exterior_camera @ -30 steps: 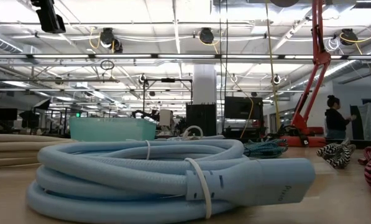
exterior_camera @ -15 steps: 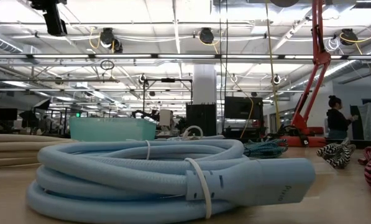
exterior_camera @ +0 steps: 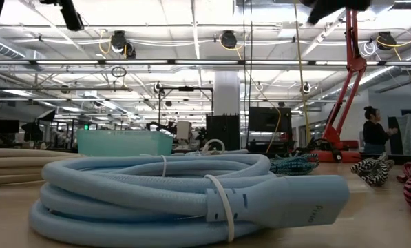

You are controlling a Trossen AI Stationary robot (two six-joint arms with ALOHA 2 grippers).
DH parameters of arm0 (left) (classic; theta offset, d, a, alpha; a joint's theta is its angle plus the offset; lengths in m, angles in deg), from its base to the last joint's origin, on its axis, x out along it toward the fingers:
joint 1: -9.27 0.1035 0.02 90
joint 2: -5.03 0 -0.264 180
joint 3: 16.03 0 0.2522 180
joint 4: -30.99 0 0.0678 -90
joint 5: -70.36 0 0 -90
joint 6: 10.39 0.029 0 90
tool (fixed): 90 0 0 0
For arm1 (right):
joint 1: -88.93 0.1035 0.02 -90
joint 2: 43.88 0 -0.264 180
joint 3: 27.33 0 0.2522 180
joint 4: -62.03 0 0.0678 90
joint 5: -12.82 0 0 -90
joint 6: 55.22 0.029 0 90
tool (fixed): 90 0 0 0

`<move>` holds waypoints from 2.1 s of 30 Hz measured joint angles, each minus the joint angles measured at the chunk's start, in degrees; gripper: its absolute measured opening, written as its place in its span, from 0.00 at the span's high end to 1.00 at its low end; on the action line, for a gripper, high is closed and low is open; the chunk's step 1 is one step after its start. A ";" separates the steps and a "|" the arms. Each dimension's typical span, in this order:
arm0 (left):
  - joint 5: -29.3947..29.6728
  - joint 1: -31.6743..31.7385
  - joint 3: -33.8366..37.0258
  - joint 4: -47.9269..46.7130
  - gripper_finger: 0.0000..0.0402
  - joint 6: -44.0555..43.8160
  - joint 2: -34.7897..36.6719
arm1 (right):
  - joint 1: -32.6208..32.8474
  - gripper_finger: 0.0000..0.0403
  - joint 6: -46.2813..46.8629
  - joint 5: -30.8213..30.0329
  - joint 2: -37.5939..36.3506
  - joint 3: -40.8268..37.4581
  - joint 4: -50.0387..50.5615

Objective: Pick & Place USB Port
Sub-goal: Put the top blue USB cable into the blue bin

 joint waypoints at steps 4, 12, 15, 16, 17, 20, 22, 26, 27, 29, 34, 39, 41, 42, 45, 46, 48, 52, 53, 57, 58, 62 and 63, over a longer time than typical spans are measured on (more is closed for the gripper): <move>-8.30 3.70 0.00 -4.04 0.98 -1.30 2.18 | -8.62 0.59 -1.69 3.29 0.46 -0.87 -1.06; -27.16 14.27 -5.56 -33.23 0.75 -7.05 6.91 | -20.96 0.59 -0.16 22.00 4.32 -10.53 -5.28; -34.82 18.87 -9.89 -44.01 0.61 -7.03 6.72 | -22.57 0.59 0.71 26.99 4.98 -15.15 -9.06; -36.85 20.12 -11.11 -45.49 0.57 -6.11 6.69 | -22.89 0.59 1.06 27.74 4.99 -16.39 -10.17; -38.60 21.27 -12.08 -45.88 0.53 -5.05 6.71 | -23.16 0.59 1.11 28.39 5.01 -17.56 -11.04; -42.56 24.52 -13.81 -45.99 0.45 -2.80 6.84 | -23.59 0.59 1.20 28.33 5.07 -19.91 -11.93; -44.41 26.44 -14.63 -46.05 0.42 -2.45 6.78 | -23.86 0.59 1.13 28.06 5.03 -21.00 -12.39; -47.70 28.90 -14.93 -44.81 0.40 -3.36 6.83 | -23.86 0.59 1.53 26.18 5.05 -24.18 -15.89; -48.71 29.25 -14.93 -44.90 0.39 -3.42 6.79 | -23.88 0.59 2.07 25.53 5.05 -24.76 -17.24; -50.32 29.77 -14.91 -45.34 0.39 -3.66 6.74 | -23.88 0.59 2.51 24.51 5.03 -26.22 -20.13; -51.69 30.60 -14.91 -45.72 0.39 -4.03 6.74 | -24.30 0.59 3.56 22.33 5.03 -29.50 -26.51; -52.47 31.35 -14.91 -45.66 0.39 -4.08 6.74 | -25.28 0.59 2.83 19.65 5.04 -32.31 -31.89; -52.55 31.58 -14.91 -45.42 0.39 -4.19 6.74 | -25.73 0.59 1.76 19.14 5.03 -32.83 -33.90; -52.57 31.66 -14.91 -45.26 0.39 -4.45 6.74 | -25.96 0.59 1.38 18.88 5.03 -32.96 -34.25; -52.59 31.64 -14.91 -44.32 0.39 -5.11 6.74 | -26.56 0.59 0.76 17.66 5.05 -33.27 -34.84; -52.62 31.64 -14.91 -44.02 0.39 -5.28 6.74 | -26.90 0.59 0.54 17.64 5.03 -33.37 -35.05; -52.63 31.64 -14.91 -43.59 0.39 -5.46 6.74 | -27.28 0.59 0.42 17.67 5.03 -33.68 -35.32; -52.63 31.64 -14.91 -43.49 0.39 -5.46 6.74 | -27.42 0.59 0.35 17.95 5.03 -34.17 -35.46; -52.65 31.64 -14.91 -43.46 0.39 -5.46 6.74 | -27.42 0.59 0.39 18.00 5.05 -34.37 -35.46; -52.90 31.64 -14.90 -43.46 0.39 -5.51 6.74 | -27.16 0.59 1.39 19.51 5.05 -35.52 -35.44; -52.92 31.64 -14.88 -43.46 0.39 -5.52 6.74 | -27.12 0.59 1.47 19.62 5.05 -35.76 -35.43; -52.90 31.64 -14.88 -43.44 0.39 -5.46 6.74 | -27.12 0.59 3.73 20.39 5.05 -36.70 -35.85; -52.90 31.64 -14.88 -43.44 0.39 -5.35 6.74 | -27.16 0.59 4.34 20.70 5.05 -36.87 -35.87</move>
